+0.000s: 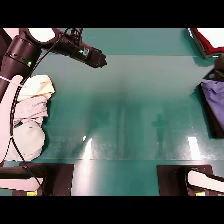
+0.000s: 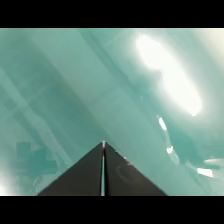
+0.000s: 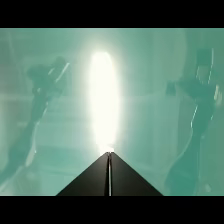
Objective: Fold the shirts.
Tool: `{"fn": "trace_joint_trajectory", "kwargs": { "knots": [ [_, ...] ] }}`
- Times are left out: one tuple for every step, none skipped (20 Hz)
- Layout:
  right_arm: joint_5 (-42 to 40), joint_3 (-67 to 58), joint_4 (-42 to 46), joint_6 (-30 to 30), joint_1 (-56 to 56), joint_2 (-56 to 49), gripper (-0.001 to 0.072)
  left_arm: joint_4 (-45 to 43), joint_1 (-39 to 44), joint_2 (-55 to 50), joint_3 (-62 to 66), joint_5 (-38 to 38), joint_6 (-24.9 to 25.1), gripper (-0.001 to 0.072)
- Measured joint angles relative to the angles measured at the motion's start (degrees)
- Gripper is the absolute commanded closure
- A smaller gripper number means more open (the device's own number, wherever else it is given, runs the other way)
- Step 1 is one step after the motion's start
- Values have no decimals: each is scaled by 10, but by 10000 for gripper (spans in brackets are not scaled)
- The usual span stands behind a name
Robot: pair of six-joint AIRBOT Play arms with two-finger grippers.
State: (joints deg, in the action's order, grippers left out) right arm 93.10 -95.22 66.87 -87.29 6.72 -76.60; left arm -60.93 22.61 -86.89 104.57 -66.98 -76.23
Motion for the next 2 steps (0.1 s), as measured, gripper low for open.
{"fn": "trace_joint_trajectory", "kwargs": {
  "knots": [
    [-6, 0, -3, 4, -19, 0, 694, 0, 0, 0, 0, 4, 0, 683],
    [-10, 0, -3, 5, -34, 0, 694, 0, 0, 0, 0, 8, 0, 683]
  ]
}}
